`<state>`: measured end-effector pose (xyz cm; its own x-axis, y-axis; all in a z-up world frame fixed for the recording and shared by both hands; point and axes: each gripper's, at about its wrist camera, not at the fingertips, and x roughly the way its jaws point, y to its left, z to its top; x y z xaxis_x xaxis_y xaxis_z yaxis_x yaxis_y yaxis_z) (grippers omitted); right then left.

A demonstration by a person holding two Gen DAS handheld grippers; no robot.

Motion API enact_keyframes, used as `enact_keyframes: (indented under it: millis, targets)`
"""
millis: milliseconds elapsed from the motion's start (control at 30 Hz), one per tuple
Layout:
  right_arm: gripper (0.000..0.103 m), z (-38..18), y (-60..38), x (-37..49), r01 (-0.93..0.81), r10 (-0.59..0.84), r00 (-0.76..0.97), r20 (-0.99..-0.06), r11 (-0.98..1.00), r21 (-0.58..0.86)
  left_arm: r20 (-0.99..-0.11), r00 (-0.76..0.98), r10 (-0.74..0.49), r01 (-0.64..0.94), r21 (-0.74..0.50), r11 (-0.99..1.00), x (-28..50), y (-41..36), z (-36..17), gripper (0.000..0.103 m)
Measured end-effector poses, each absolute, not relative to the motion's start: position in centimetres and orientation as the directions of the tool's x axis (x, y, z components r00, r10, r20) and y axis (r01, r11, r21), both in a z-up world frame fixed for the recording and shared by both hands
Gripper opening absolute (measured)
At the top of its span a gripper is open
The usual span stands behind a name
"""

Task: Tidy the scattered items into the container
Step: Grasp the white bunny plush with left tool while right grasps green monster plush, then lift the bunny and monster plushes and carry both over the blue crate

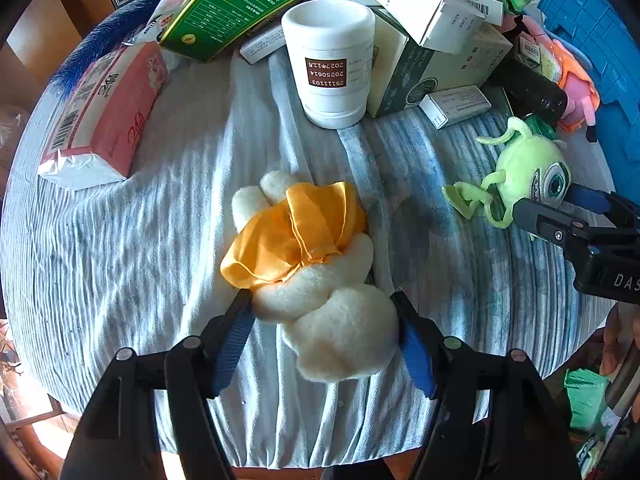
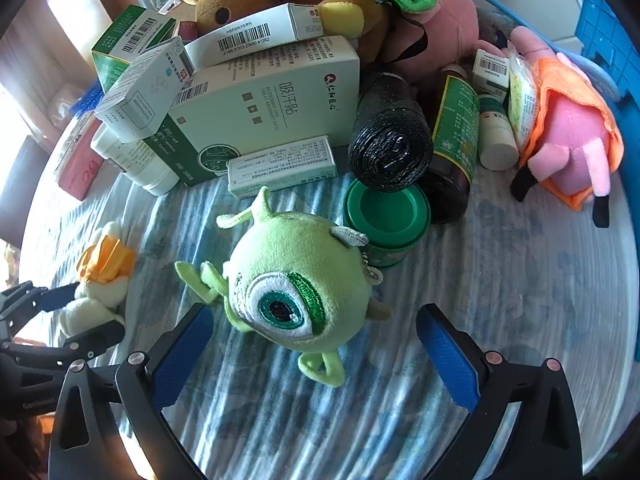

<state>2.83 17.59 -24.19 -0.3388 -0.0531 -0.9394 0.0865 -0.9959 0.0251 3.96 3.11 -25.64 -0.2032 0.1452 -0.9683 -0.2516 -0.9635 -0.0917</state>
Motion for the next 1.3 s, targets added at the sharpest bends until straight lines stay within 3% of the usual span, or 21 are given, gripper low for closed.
enact_keyframes:
  millis: [333, 433, 1300]
  targets:
    - [0.100, -25.2, 17.1, 2.0, 0.067, -0.041, -0.347, -0.937, -0.998, 0.019, -0.963, -0.216, 0.162, -0.259, -0.104, -0.960, 4.2, 2.4, -24.7, 0.056]
    - [0.063, -25.2, 17.0, 1.9, 0.065, -0.031, -0.341, -0.940, -0.998, 0.010, -0.964, -0.213, 0.158, -0.267, -0.098, -0.959, 4.2, 2.4, -24.6, 0.054]
    - [0.061, -16.1, 16.9, 3.2, 0.137, -0.121, -0.412, -0.903, -0.988, 0.070, -0.925, -0.336, 0.178, -0.241, -0.098, -0.965, 3.0, 2.4, -17.1, 0.053]
